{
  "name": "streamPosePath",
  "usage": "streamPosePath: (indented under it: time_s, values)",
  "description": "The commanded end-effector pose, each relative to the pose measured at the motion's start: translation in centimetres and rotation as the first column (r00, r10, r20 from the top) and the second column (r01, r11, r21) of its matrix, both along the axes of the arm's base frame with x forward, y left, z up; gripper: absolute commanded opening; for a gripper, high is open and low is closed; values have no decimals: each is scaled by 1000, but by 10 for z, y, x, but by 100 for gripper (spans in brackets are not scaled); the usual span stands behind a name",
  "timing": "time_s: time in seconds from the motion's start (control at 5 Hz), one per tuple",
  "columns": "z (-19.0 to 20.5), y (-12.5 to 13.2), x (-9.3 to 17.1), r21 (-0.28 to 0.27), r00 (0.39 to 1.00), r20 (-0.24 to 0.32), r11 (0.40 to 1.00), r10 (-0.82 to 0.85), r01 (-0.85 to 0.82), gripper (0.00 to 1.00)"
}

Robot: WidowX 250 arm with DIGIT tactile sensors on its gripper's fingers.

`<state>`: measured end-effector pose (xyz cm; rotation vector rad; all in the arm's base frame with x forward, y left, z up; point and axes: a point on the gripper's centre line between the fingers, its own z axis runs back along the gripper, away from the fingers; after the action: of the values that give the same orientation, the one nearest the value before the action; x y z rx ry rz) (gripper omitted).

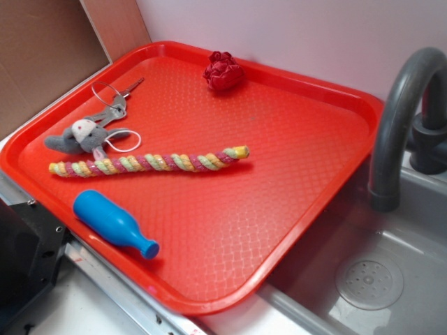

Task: Grab the multicolored rope.

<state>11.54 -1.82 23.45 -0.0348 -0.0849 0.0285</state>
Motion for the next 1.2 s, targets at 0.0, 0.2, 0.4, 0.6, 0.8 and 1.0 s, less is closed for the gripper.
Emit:
streamPosePath:
  time_s: [0.0, 0.2, 0.4, 0.6, 0.8, 1.0]
  values:
    - [0, 0, 0, 0, 1000, 0, 1000, 0, 0, 100]
    - [-8, -3, 15, -4, 995, 19, 995, -102, 102, 100]
    - [-16, -8, 29, -12, 957, 29, 958, -288, 288, 100]
    - [-30, -15, 44, 17, 879, 28, 879, -477, 476, 100]
    - [-55, -17, 65, -6, 813, -21, 813, -582, 582, 100]
    - [-75, -19, 79, 32, 802, -43, 802, -596, 597, 100]
